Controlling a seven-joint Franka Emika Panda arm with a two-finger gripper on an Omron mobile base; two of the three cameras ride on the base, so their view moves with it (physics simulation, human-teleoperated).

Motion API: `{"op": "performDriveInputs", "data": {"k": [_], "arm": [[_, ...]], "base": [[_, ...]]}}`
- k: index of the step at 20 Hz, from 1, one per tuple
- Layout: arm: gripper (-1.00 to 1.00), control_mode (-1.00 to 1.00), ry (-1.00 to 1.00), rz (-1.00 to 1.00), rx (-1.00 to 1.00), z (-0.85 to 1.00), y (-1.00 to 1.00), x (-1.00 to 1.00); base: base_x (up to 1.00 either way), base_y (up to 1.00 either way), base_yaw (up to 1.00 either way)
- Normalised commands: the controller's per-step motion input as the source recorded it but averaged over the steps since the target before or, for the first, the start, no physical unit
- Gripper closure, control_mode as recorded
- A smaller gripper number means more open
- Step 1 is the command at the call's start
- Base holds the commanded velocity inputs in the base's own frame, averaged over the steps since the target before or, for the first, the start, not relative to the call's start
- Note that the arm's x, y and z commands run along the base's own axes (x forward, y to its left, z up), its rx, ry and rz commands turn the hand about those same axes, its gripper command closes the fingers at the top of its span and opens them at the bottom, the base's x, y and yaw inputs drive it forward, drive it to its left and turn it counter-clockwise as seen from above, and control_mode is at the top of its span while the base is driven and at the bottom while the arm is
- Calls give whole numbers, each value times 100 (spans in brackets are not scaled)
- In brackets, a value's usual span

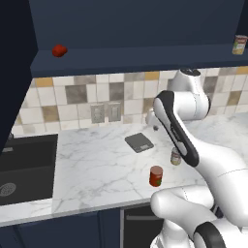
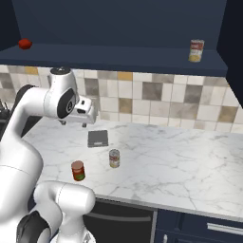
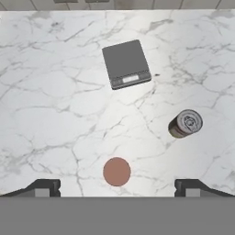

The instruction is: Pick the cans from the counter and place them in their designated side in the cabinet.

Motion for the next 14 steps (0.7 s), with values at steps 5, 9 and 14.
{"op": "performDriveInputs", "data": {"k": [5, 9, 14], "arm": [[-100, -100, 0, 0, -2, -24, 0, -3], [-100, -100, 0, 0, 0, -23, 0, 0], [-100, -100, 0, 0, 0, -20, 0, 0]], "base": [[0, 0, 0], [0, 0, 0], [0, 0, 0]]}}
